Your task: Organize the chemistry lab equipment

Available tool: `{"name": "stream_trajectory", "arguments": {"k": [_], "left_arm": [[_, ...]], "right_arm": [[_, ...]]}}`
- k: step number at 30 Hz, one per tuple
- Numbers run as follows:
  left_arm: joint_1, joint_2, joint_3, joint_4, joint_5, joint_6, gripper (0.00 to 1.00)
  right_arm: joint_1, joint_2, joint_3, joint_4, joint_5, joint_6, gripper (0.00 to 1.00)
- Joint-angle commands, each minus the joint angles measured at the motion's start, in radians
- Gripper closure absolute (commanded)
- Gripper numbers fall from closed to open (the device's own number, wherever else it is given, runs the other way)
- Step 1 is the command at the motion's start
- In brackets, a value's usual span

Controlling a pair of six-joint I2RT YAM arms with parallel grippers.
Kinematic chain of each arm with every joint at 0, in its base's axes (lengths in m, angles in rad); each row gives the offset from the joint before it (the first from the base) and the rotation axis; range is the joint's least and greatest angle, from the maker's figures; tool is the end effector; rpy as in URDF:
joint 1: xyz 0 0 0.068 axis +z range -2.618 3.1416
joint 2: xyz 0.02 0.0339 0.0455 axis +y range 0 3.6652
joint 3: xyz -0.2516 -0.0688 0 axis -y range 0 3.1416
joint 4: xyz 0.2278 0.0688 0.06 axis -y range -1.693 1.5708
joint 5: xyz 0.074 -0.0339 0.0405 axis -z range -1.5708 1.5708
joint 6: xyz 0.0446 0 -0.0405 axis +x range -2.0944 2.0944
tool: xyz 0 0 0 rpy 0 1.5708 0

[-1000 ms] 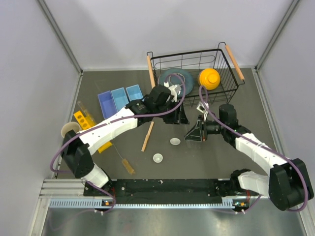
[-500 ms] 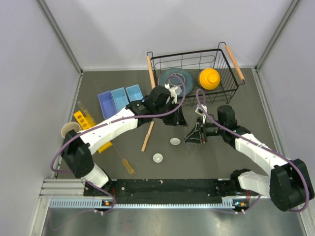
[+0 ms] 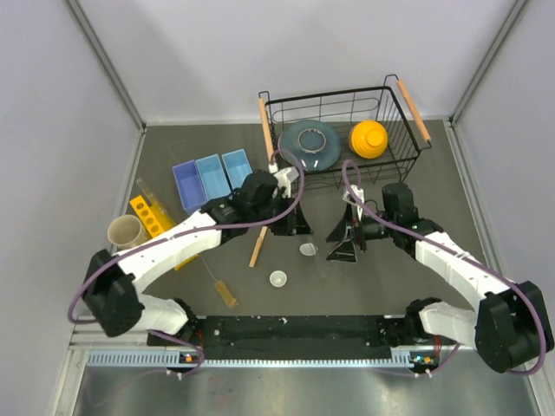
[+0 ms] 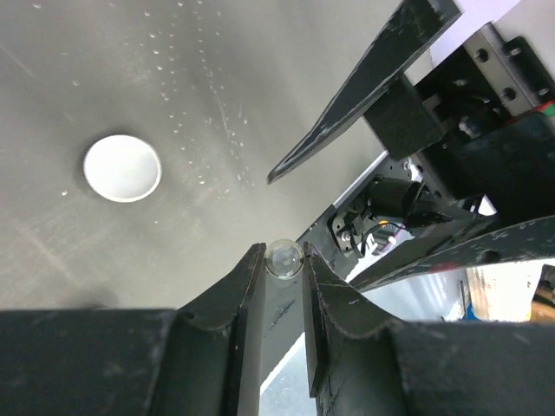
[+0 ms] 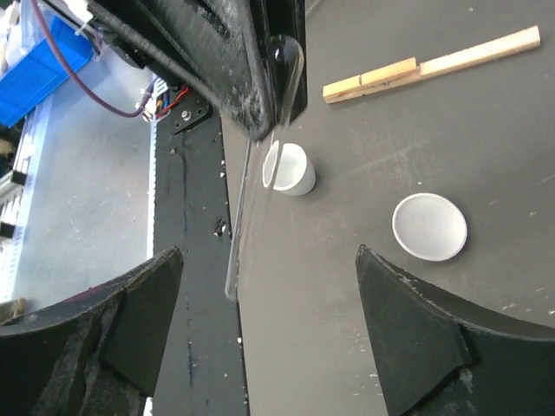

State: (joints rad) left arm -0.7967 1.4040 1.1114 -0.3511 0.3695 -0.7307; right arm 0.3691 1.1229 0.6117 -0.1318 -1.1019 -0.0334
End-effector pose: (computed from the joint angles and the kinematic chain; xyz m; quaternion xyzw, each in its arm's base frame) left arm 0.2025 -0.2301 0.2840 0.1111 0.8761 -0.4227 0.2038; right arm 0.1856 0.1145 0.2247 -0.3818 0.6998 0.5253 0.2977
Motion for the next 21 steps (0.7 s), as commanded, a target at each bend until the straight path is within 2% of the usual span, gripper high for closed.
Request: {"name": "stream_trajectory", "arguments": {"k": [1, 3, 7, 8, 14, 15, 18, 21], "left_arm": [[0.031, -0.196, -0.094, 0.008, -0.09, -0.003, 0.86], [0.059, -0.256, -0.134, -0.04, -0.125, 0.016, 0.86], [0.106, -0.442, -0.157, -0.218, -0.295, 0.06, 0.86], [0.117, -0.47, -0.156, -0.294, -0.378, 0.076, 0.86], [0.244, -0.597, -0.056, -0.537, -0.645, 0.2, 0.85], [0.266, -0.603, -0.032, -0.58, -0.734, 0.232, 0.85], [0.301, -0.617, -0.016, -0.603, -0.861, 0.28, 0.84], [0.342, -0.622, -0.025, -0.589, -0.914, 0.315, 0.83]], "right_arm": [[-0.051, -0.017, 0.082, -0.098, -0.116, -0.187, 0.17], [-0.093, -0.029, 0.094, -0.138, -0.18, -0.238, 0.13], [-0.163, -0.069, 0.094, -0.149, -0.205, -0.269, 0.13], [-0.173, -0.077, 0.094, -0.15, -0.196, -0.273, 0.13], [-0.18, -0.089, 0.097, -0.164, -0.17, -0.296, 0.13], [-0.182, -0.089, 0.099, -0.167, -0.17, -0.301, 0.13], [-0.187, -0.091, 0.1, -0.173, -0.167, -0.304, 0.13], [-0.194, -0.09, 0.1, -0.175, -0.164, -0.306, 0.12]]}}
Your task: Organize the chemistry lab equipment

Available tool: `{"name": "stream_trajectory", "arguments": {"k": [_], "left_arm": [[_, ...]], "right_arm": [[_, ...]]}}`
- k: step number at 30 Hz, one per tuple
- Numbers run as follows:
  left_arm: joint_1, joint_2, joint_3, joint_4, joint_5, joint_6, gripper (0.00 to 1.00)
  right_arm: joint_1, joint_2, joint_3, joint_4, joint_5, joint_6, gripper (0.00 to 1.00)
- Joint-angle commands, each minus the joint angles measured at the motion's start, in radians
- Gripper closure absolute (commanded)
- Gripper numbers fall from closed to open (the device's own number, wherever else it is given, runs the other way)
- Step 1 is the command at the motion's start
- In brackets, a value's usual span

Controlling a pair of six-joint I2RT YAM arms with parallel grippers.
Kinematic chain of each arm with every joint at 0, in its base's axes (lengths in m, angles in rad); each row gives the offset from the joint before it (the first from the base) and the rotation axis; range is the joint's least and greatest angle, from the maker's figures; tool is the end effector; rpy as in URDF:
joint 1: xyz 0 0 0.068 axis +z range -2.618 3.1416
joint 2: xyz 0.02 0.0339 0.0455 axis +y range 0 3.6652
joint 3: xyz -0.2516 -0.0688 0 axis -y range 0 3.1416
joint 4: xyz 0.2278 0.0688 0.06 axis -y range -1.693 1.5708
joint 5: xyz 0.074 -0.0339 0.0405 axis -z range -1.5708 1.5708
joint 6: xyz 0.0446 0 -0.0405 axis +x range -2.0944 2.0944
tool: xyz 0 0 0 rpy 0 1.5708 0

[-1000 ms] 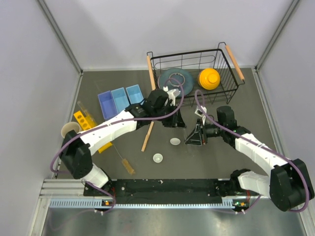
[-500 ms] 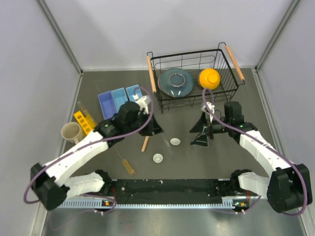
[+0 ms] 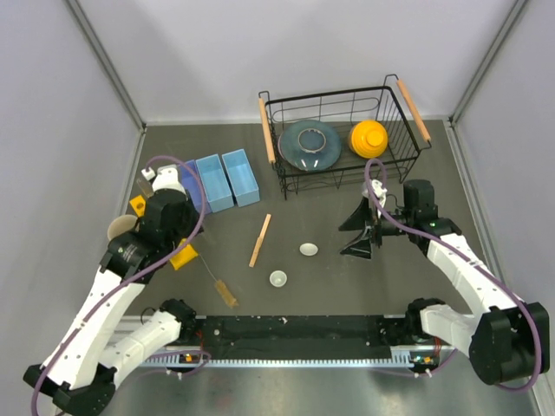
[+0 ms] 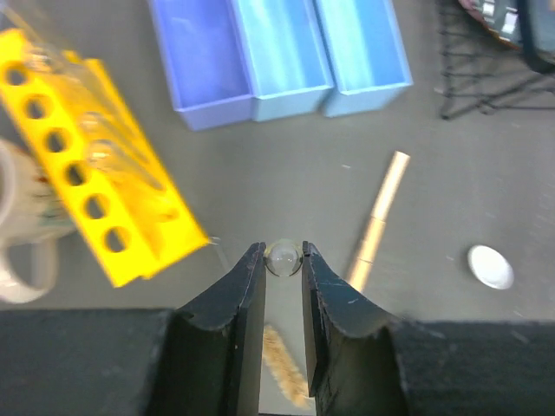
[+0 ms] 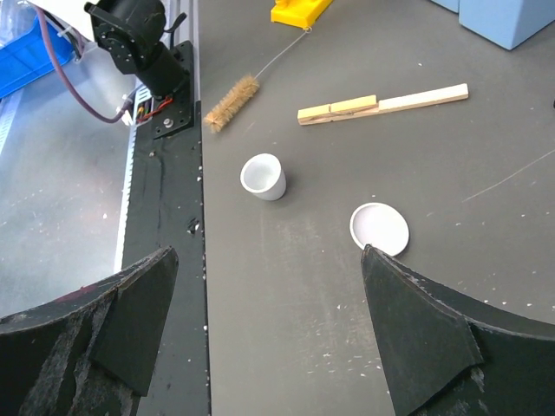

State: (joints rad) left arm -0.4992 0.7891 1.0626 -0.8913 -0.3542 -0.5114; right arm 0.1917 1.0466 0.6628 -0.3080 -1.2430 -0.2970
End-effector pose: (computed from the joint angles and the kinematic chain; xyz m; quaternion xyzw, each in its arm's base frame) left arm 0.1306 -0.0536 0.3443 -0.0861 0.8742 -0.0816 0.4709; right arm 0.1842 0.0788 0.2453 -0.4184 0.6540 0.5080 0.3732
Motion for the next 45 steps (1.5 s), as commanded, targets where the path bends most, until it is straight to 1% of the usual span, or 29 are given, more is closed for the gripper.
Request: {"name": "stream_trajectory", "arguments": {"k": [1, 6, 11, 17, 33, 45], "left_arm": [[0.054, -0.008, 0.017, -0.026, -0.193, 0.103, 0.83], [0.12, 0.007, -0.032, 0.057, -0.223, 0.145, 0.83], [0.174, 0.022, -0.082, 0.158, -0.22, 0.175, 0.83], [0.217, 0.022, -0.116, 0.192, -0.215, 0.198, 0.83], [0.255, 0.001, -0.188, 0.273, -0.221, 0.257, 0.83], [0.263, -0.011, -0.277, 0.316, -0.184, 0.223, 0.82]], "right_arm": [[-0.02, -0.013, 0.049, 0.001, -0.024, -0.044, 0.12], [-0.026, -0.004, 0.049, -0.002, -0.021, -0.048, 0.12], [-0.031, 0.007, 0.047, -0.005, -0.019, -0.053, 0.12], [-0.034, 0.02, 0.049, -0.008, -0.015, -0.057, 0.12], [-0.043, 0.046, 0.052, -0.022, -0.006, -0.07, 0.12], [-0.043, 0.053, 0.055, -0.028, -0.01, -0.076, 0.12]]}}
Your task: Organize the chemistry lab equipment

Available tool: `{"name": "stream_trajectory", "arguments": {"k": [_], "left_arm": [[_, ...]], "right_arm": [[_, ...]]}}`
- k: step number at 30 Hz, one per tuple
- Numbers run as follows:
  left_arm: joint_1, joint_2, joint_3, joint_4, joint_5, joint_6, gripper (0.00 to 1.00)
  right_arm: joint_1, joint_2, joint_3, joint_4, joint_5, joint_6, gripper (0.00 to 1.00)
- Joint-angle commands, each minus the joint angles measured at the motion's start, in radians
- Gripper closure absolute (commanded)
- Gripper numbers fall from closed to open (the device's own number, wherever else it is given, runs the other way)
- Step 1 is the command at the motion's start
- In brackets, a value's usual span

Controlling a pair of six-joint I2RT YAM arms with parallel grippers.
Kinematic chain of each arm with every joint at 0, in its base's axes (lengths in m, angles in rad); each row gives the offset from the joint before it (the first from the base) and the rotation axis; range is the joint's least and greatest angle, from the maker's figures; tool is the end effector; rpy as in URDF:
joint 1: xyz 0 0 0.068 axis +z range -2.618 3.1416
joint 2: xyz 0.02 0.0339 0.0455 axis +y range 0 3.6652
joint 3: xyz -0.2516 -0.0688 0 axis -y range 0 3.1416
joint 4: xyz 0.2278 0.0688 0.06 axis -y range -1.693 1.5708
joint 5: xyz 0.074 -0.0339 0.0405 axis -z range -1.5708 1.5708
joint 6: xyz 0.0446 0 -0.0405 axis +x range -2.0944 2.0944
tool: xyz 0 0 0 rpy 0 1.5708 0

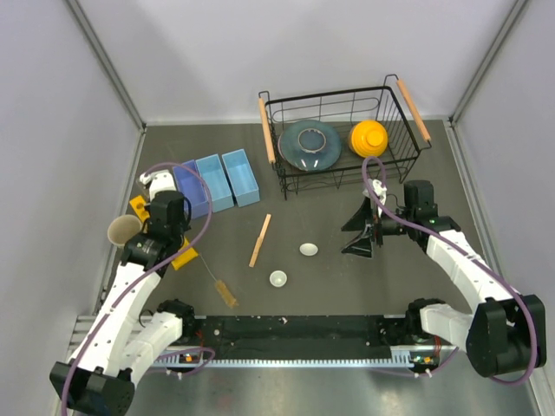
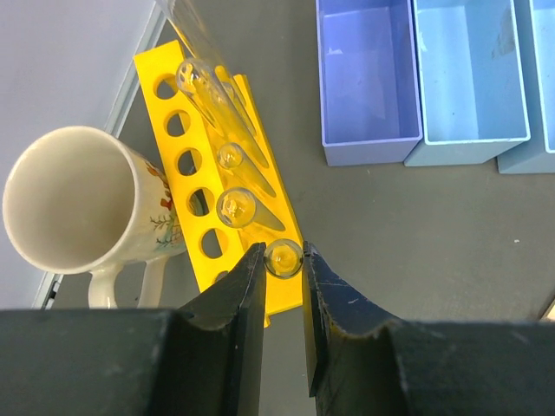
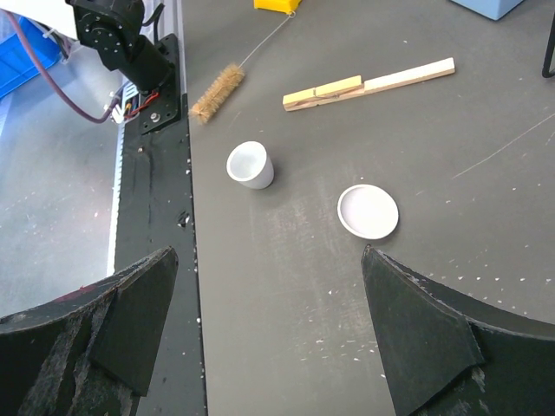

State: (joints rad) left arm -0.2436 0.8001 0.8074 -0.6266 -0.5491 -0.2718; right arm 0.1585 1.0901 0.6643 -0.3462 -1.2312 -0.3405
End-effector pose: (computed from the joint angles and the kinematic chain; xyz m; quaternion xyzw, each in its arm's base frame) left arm 0.1641 -0.0168 0.2906 -0.1362 0.8538 0.1207 0.4877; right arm 0.1904 0.0730 0.2352 -0.4033 0.6734 0.5009 0.3645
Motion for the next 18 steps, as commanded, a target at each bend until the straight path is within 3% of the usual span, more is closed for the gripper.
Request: {"name": "stream_trajectory", "arguments": {"k": [1, 6, 10, 11, 18], "left_arm": [[0.007, -0.022, -0.028, 0.05, 0.012, -0.021, 0.81], [0.009, -0.039, -0.037, 0.016, 0.029, -0.11, 0.74], [0.01, -0.079, -0.089, 0.008, 0.017, -0.199, 0.6], [0.01, -0.09, -0.094, 0.005, 0.012, -0.208, 0.52], [0.013, -0.111, -0.07, -0.045, 0.028, -0.247, 0.34]], "right_arm": [[-0.01, 0.008, 0.054, 0.009, -0.022, -0.032, 0.12], [-0.011, 0.008, 0.055, 0.006, -0.022, -0.035, 0.12], [-0.013, 0.008, 0.055, 0.004, -0.024, -0.037, 0.12], [-0.016, 0.008, 0.055, 0.003, -0.025, -0.035, 0.12], [-0.02, 0.002, 0.057, -0.002, -0.034, -0.041, 0.12]]}}
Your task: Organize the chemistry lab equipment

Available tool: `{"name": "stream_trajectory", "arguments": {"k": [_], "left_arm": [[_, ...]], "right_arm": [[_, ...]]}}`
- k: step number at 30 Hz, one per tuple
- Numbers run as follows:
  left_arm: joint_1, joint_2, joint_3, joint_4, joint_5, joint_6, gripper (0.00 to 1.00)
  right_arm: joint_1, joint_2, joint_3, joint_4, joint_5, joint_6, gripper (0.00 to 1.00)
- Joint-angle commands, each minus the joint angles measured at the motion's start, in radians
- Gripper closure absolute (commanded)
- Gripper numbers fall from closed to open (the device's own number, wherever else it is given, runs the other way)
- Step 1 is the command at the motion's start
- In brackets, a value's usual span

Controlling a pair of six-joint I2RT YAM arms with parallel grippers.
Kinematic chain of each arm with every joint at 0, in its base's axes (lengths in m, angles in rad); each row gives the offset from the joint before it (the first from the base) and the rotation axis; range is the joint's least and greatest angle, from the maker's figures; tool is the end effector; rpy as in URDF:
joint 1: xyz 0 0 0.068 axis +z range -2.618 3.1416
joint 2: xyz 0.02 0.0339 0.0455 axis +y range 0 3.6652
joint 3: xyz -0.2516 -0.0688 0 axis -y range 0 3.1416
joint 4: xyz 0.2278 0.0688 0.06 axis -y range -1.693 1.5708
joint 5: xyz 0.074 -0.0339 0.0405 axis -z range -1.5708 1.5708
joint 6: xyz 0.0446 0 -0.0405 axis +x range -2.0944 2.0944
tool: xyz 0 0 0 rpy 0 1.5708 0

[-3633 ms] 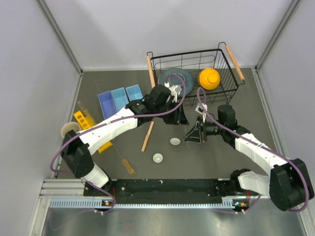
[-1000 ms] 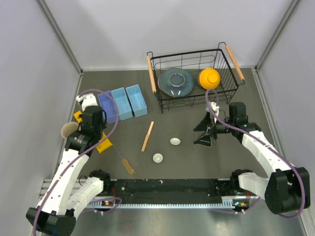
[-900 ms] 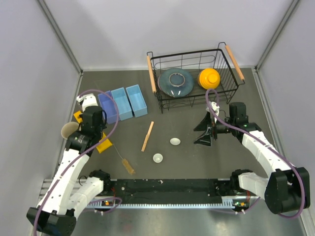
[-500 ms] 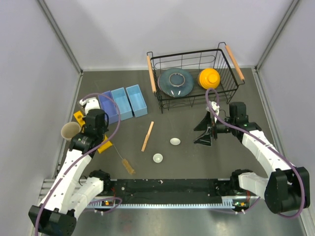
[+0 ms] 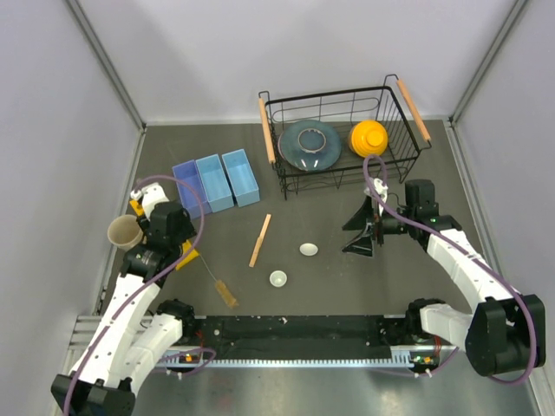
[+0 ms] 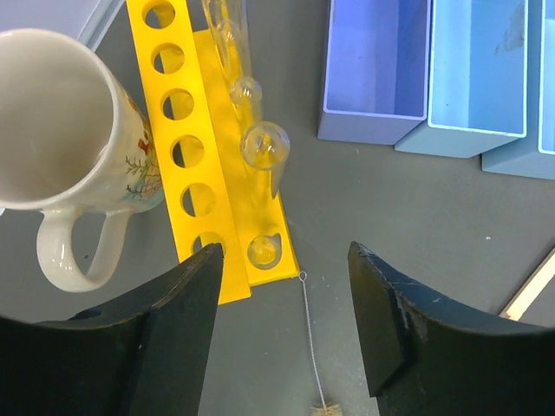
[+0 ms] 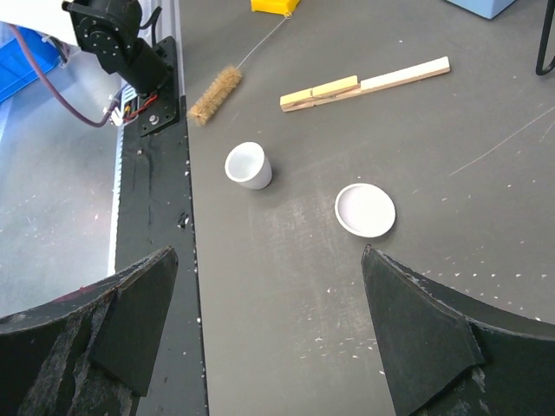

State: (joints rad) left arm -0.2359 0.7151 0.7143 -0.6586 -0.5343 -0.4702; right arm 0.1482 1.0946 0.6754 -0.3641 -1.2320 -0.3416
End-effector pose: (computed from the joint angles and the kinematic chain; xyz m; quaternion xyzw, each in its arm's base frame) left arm 0.1480 -0.0122 0.2694 -0.2166 0.8466 0.0757 0.4803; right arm 0.1917 0.0712 0.2365 -0.3978 0.6775 0.5008 0.3632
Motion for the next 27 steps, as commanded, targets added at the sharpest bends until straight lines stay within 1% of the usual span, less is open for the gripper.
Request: {"name": "stream_trajectory", "arguments": {"k": [1, 2, 3, 4, 5, 6, 7, 8, 11, 12, 13, 14, 15, 17, 18, 20, 21, 22, 24, 25, 27], "left_arm": [[0.006, -0.032, 0.036, -0.024, 0.022, -0.05, 0.32], [0.006, -0.049, 0.048, -0.038, 0.043, -0.05, 0.29], [0.006, -0.057, 0.08, -0.048, 0.057, -0.047, 0.24], [0.006, -0.077, 0.097, -0.058, 0.071, -0.039, 0.2], [0.006, -0.086, 0.132, -0.068, 0.101, -0.033, 0.16], [0.006, -0.097, 0.149, -0.085, 0.12, -0.025, 0.08], [0.006, -0.112, 0.166, -0.094, 0.14, -0.007, 0.04], [0.006, -0.121, 0.2, -0.105, 0.178, 0.001, 0.01], [0.006, -0.155, 0.238, -0.133, 0.266, 0.031, 0.01], [0.006, -0.163, 0.243, -0.137, 0.34, 0.034, 0.01], [0.006, -0.177, 0.244, -0.139, 0.383, 0.041, 0.01], [0.006, -0.184, 0.241, -0.136, 0.443, 0.041, 0.01], [0.006, -0.187, 0.235, -0.133, 0.562, 0.036, 0.01], [0.006, -0.206, 0.197, -0.096, 0.684, 0.009, 0.01], [0.006, -0.213, 0.18, -0.078, 0.808, -0.022, 0.01], [0.006, -0.229, 0.127, -0.02, 0.9, -0.062, 0.01], [0.006, -0.23, 0.108, -0.006, 0.942, -0.083, 0.01], [0.004, -0.23, 0.093, 0.01, 1.006, -0.112, 0.01], [0.003, -0.233, 0.048, 0.039, 1.05, -0.136, 0.01], [0.001, -0.236, 0.034, 0.045, 1.072, -0.139, 0.01], [-0.006, -0.249, -0.005, 0.068, 1.083, -0.146, 0.01]], "right_arm": [[-0.012, -0.004, 0.046, 0.014, -0.034, -0.046, 0.12], [-0.012, -0.004, 0.046, 0.01, -0.035, -0.051, 0.12], [-0.013, -0.006, 0.049, 0.002, -0.038, -0.06, 0.12], [-0.019, -0.006, 0.053, -0.031, -0.04, -0.097, 0.11], [-0.022, -0.007, 0.059, -0.048, -0.037, -0.12, 0.09], [-0.03, -0.01, 0.061, -0.062, -0.029, -0.138, 0.06], [-0.036, -0.021, 0.062, -0.078, -0.027, -0.163, 0.05], [-0.053, -0.025, 0.062, -0.084, -0.021, -0.169, 0.01], [-0.087, -0.044, 0.058, -0.093, -0.003, -0.194, 0.01], [-0.093, -0.045, 0.059, -0.095, 0.008, -0.198, 0.01], [-0.098, -0.045, 0.059, -0.098, 0.023, -0.201, 0.01], [-0.099, -0.045, 0.065, -0.105, 0.057, -0.204, 0.01], [-0.099, -0.045, 0.07, -0.111, 0.069, -0.212, 0.01], [-0.099, -0.047, 0.098, -0.131, 0.088, -0.217, 0.01], [-0.098, -0.047, 0.111, -0.16, 0.094, -0.223, 0.01], [-0.099, -0.044, 0.159, -0.209, 0.109, -0.258, 0.01], [-0.099, -0.044, 0.176, -0.272, 0.112, -0.299, 0.01], [-0.099, -0.042, 0.193, -0.298, 0.114, -0.316, 0.01], [-0.098, -0.032, 0.237, -0.349, 0.109, -0.345, 0.01], [-0.085, -0.027, 0.249, -0.402, 0.109, -0.358, 0.01], [-0.062, -0.012, 0.285, -0.441, 0.121, -0.375, 0.01]]}}
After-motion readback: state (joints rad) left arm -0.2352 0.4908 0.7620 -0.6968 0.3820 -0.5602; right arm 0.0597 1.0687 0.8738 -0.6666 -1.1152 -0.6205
